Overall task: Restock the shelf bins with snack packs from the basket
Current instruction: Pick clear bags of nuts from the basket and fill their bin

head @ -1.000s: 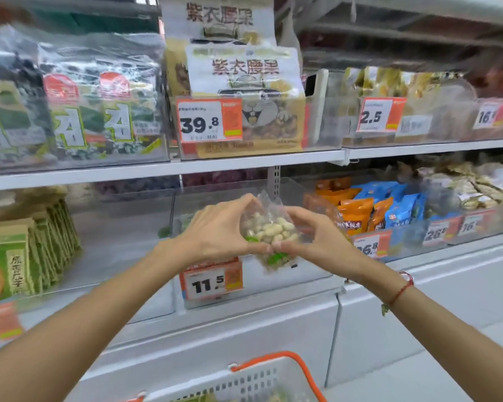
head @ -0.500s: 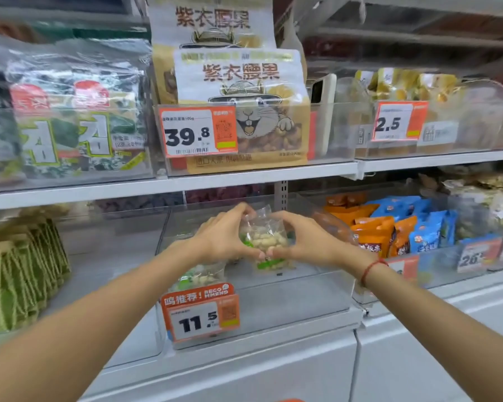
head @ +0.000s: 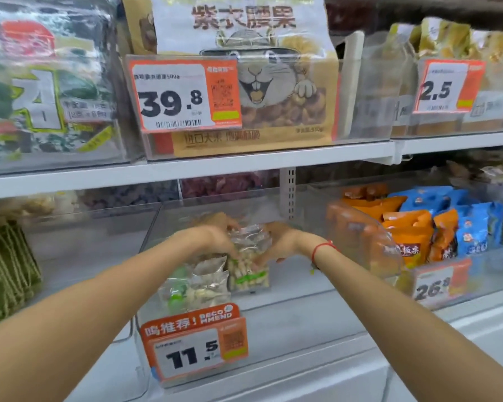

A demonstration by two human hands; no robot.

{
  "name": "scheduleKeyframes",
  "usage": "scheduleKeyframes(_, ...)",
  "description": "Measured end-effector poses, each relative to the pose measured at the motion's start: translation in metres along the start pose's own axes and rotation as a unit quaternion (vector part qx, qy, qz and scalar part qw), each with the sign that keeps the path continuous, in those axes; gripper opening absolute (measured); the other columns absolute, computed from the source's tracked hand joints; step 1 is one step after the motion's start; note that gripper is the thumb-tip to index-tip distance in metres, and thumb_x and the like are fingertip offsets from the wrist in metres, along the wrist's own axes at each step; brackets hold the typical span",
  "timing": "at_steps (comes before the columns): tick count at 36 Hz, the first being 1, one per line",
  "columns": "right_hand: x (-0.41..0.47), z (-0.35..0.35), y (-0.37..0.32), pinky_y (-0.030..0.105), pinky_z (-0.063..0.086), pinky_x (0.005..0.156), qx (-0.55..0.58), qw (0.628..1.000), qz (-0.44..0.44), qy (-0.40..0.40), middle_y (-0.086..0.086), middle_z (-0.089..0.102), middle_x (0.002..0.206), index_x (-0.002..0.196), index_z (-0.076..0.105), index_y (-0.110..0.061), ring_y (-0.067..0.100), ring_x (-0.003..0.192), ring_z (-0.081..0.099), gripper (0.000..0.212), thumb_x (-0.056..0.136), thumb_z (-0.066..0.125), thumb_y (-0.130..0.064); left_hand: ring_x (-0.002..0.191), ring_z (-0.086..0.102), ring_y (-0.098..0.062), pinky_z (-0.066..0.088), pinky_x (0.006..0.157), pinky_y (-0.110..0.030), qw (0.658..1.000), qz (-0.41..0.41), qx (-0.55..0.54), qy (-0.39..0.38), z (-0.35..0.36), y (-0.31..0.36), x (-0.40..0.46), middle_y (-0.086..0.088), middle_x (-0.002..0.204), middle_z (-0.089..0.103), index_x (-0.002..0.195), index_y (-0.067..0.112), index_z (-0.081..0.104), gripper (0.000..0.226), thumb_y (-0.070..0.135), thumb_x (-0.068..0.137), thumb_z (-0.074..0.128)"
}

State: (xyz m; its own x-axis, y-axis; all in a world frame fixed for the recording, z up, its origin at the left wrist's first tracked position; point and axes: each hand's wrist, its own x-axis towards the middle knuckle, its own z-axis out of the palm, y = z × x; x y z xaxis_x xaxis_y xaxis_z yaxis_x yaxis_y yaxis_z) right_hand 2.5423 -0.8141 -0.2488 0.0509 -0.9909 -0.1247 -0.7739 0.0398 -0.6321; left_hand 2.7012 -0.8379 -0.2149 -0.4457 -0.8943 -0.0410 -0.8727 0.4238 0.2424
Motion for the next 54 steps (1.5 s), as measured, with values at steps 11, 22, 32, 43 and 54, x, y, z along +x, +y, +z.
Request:
scheduleKeyframes(11, -0.003, 0.016, 0.003, 0.037, 0.052, 0.087, -0.045, 0.988, -0.081, 0.123, 0.011, 0.063, 0.109, 0.147, 0.019, -0.02, 0.028, 0.098, 0.061, 0.104, 0.067, 0.085, -0.021, 0.127, 0.048, -0.025, 0.046, 0.099, -0.037, 0.999, -0.02, -0.021, 0.034, 0.011, -0.011, -0.004, 0.002, 0.147, 0.041, 0.139, 0.03, 0.042, 0.09, 0.035, 0.062, 0.088)
scheduleKeyframes(22, -0.007, 0.016, -0.001, 0.026, 0.041, 0.074, -0.131, 0.977, -0.116, 0.119, 0.002, 0.053, 0.102, 0.136, 0.039, -0.027, 0.022, 0.09, 0.055, 0.081, 0.069, 0.084, -0.026, 0.133, 0.041, -0.025, 0.042, 0.103, -0.037, 1.0, -0.006, -0.022, 0.004, 0.006, -0.011, -0.009, 0.002, 0.152, 0.034, 0.144, 0.029, 0.037, 0.087, 0.033, 0.069, 0.083)
scheduleKeyframes(32, 0.001, 0.018, -0.001, 0.032, 0.049, 0.09, 0.011, 0.994, -0.028, 0.101, 0.009, 0.056, 0.121, 0.146, 0.016, -0.013, 0.028, 0.11, 0.057, 0.105, 0.067, 0.085, -0.023, 0.121, 0.051, -0.023, 0.047, 0.097, -0.038, 0.999, 0.02, -0.029, 0.03, 0.005, -0.016, -0.005, 0.0, 0.143, 0.044, 0.132, 0.031, 0.045, 0.066, 0.019, 0.077, 0.079)
scheduleKeyframes(43, -0.013, 0.01, -0.003, 0.007, 0.044, 0.057, -0.009, 0.999, -0.011, 0.043, 0.015, 0.06, 0.115, 0.14, 0.032, -0.01, 0.01, 0.075, 0.054, 0.079, 0.075, 0.076, -0.004, 0.115, 0.055, -0.022, 0.047, 0.093, -0.036, 0.999, 0.013, 0.025, 0.023, 0.006, -0.019, -0.006, 0.004, 0.141, 0.048, 0.136, 0.034, 0.044, 0.065, 0.04, 0.079, 0.074)
scheduleKeyframes(54, -0.023, -0.003, -0.012, 0.035, 0.053, 0.083, -0.094, 0.991, 0.007, 0.094, 0.013, 0.058, 0.12, 0.139, 0.035, -0.013, 0.025, 0.087, 0.062, 0.076, 0.076, 0.078, -0.016, 0.113, 0.056, -0.022, 0.05, 0.093, -0.038, 0.999, 0.004, 0.032, 0.031, -0.004, -0.008, -0.019, 0.002, 0.132, 0.054, 0.139, 0.028, 0.04, 0.072, 0.043, 0.077, 0.074)
